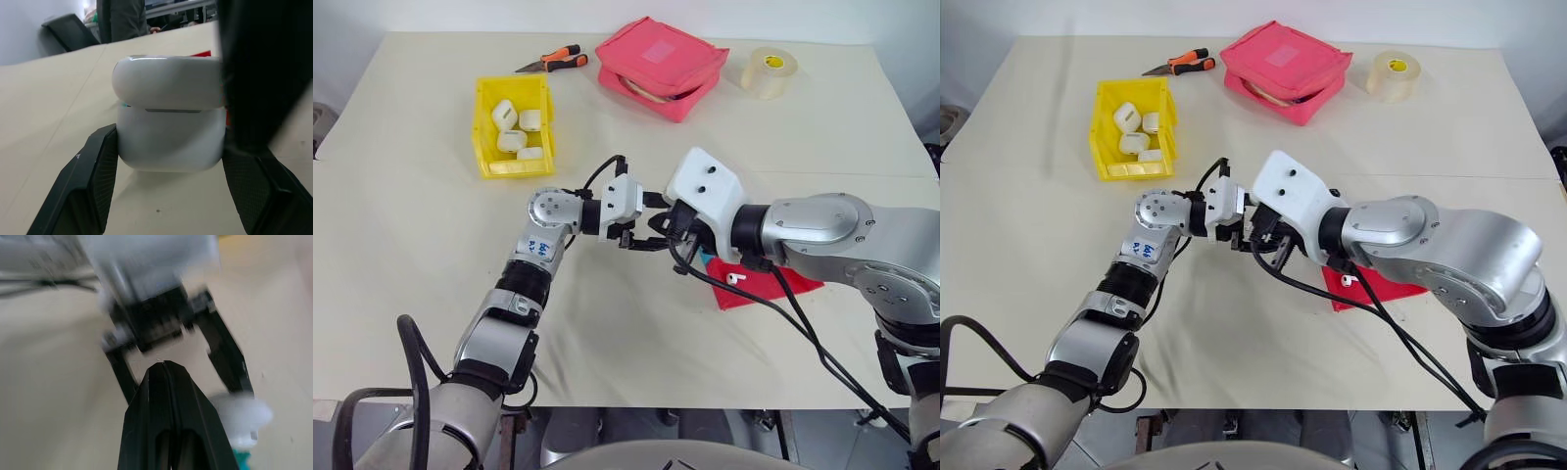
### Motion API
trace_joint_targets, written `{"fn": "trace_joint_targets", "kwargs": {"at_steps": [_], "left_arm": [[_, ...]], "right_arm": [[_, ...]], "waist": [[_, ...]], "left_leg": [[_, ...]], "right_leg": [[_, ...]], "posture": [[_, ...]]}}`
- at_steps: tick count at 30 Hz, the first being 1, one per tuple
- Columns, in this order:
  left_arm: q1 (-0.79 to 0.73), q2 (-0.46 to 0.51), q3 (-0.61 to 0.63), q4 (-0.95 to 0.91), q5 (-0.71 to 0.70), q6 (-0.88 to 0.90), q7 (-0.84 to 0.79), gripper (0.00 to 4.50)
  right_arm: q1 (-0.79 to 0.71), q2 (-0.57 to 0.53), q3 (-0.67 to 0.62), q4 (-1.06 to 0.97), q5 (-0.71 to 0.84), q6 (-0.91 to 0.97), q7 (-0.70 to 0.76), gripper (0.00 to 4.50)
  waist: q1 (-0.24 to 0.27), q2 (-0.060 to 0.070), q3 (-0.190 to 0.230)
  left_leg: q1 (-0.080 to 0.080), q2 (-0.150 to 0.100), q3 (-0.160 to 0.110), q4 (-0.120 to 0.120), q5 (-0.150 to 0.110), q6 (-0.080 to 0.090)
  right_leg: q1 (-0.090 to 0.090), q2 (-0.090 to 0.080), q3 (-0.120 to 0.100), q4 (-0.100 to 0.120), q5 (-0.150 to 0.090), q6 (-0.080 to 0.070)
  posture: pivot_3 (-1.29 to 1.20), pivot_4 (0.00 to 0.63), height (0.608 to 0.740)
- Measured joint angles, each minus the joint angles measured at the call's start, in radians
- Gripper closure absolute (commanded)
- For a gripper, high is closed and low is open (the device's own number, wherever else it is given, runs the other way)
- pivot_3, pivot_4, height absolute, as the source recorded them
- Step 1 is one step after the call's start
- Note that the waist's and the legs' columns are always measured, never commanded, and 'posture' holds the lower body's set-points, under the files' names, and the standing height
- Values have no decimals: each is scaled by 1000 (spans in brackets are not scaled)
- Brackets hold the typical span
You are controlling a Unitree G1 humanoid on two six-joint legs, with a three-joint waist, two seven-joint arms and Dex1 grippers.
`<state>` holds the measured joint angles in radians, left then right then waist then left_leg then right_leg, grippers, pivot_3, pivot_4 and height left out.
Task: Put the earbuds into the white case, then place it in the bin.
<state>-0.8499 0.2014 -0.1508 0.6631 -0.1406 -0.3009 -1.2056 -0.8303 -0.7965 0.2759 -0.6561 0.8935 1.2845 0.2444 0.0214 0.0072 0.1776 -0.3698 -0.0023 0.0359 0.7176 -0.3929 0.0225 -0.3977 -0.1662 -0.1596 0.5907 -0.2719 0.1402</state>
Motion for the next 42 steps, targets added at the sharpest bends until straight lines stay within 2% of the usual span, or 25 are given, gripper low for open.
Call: {"fn": "trace_joint_targets", "kwargs": {"at_steps": [8, 11, 13, 18, 21, 24, 32, 38, 42], "left_arm": [[82, 47, 38, -130, -74, 85, -10, 1712], [83, 65, 68, -196, -100, 113, 8, 1712], [93, 70, 84, -225, -109, 133, 41, 1712], [114, 84, 152, -230, -143, 191, 124, 1712], [113, 89, 202, -230, -176, 213, 170, 1712], [102, 93, 284, -223, -228, 245, 238, 1712], [142, 138, 325, -256, -252, 266, 270, 1712], [177, 205, 374, -258, -247, 275, 354, 1712], [100, 267, 407, -115, -197, 265, 465, 1712]], "right_arm": [[158, -186, -102, 58, -149, -100, 135, 4490], [248, -183, -209, 70, -158, -153, 181, 4490], [337, -174, -328, 66, -154, -224, 230, 4490], [637, -93, -566, 59, -132, -463, 444, 4490], [774, -56, -681, 92, -112, -571, 581, 3893], [861, -55, -739, 170, -126, -642, 677, 2897], [855, -65, -784, 241, -78, -696, 828, 42], [831, -78, -782, 271, -106, -716, 831, 10], [810, -85, -770, 288, -126, -719, 831, 10]], "waist": [[2, -2, 1], [2, -2, 1], [5, -2, 1], [7, -2, 1], [5, -2, 1], [4, -2, 1], [4, -2, 1], [5, -2, 1], [7, -2, 1]], "left_leg": [[0, 0, 0, 0, 0, 0], [0, 1, 0, 0, 0, 0], [0, 1, 0, 0, 0, 0], [1, 0, 0, 0, 0, 0], [2, 0, 0, 1, 0, 0], [4, 1, 0, 1, 0, 0], [4, 1, 0, 1, 0, 0], [4, 1, 0, 1, 0, 0], [5, 0, 0, 1, 0, 0]], "right_leg": [[0, 0, 0, 0, 0, 0], [0, 0, 0, 0, 0, 0], [0, 0, 0, 0, 0, 0], [2, 0, 0, 0, 0, 1], [2, 0, 1, 0, 1, 1], [4, 0, 1, 0, 1, 1], [4, 0, 1, 0, 1, 1], [4, 0, 1, 0, 1, 1], [5, 0, 1, 0, 1, 1]], "posture": [[0, 150, 740], [0, 150, 740], [0, 150, 740], [0, 150, 740], [0, 150, 740], [0, 150, 740], [0, 150, 740], [0, 150, 740], [0, 150, 740]]}}
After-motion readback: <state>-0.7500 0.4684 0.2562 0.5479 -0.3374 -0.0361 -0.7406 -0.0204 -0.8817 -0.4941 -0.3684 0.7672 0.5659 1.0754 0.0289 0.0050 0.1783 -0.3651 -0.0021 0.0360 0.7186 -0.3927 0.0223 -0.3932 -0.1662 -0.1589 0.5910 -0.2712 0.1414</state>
